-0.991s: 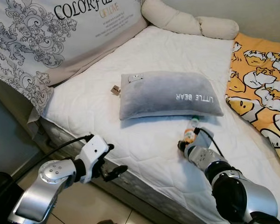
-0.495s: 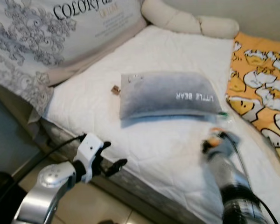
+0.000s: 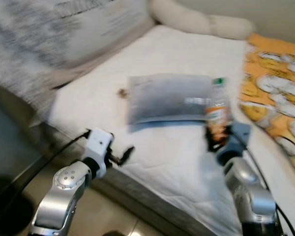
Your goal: Clean up the room
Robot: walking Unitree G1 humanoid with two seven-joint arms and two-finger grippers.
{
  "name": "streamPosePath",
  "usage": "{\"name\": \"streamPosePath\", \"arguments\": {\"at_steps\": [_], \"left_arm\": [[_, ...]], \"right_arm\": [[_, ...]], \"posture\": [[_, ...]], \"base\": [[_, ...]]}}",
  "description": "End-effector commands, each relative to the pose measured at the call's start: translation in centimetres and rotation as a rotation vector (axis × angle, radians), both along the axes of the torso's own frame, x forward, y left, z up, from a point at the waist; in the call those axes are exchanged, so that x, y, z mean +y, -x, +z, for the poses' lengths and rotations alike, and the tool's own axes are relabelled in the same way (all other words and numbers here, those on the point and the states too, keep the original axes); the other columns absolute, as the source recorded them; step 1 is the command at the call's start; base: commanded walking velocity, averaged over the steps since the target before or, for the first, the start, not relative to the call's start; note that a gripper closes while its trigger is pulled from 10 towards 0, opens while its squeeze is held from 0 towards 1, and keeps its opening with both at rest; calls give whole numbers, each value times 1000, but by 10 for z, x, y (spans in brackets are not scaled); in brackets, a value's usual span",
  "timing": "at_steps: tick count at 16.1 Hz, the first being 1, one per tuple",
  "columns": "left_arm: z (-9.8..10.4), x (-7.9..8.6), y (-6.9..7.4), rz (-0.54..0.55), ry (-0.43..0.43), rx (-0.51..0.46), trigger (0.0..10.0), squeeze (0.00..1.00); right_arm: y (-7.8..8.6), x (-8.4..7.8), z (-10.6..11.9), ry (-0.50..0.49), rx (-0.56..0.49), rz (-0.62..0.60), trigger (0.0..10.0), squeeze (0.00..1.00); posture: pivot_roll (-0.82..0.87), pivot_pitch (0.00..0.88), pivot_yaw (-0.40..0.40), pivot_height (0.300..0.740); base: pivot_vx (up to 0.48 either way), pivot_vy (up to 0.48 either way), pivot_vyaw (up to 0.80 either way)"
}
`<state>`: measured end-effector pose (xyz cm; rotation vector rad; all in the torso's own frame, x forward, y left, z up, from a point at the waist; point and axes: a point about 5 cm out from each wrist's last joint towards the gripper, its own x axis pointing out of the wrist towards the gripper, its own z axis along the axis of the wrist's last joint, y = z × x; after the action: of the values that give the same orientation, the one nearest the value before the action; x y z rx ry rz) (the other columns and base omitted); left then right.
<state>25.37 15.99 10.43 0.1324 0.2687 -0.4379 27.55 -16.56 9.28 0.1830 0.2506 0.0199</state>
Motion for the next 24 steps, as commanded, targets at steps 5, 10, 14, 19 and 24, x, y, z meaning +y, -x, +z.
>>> {"name": "streamPosePath", "arguments": {"at_steps": [5,10,14,19,24], "left_arm": [[5,8,-12,152,-65,-77,10000,0],[0,13,-9,161,-108,-67,10000,0],[6,12,-37,221,-67,-92,10000,0],[6,12,-65,244,-41,-84,10000,0],[2,18,-72,305,26,-87,10000,0]], "right_arm": [[14,22,-5,12,22,123,10000,0],[19,22,-12,6,56,137,10000,0],[0,23,-14,-64,52,58,10000,0],[-27,21,-8,-41,28,77,10000,0],[-43,41,-8,-19,21,152,10000,0]], "posture": [[37,0,14,740],[13,0,20,740],[10,0,16,740],[19,0,-22,740],[-20,0,11,740]], "base": [[0,0,800],[0,0,800],[0,0,800],[0,0,800],[0,0,800]]}}
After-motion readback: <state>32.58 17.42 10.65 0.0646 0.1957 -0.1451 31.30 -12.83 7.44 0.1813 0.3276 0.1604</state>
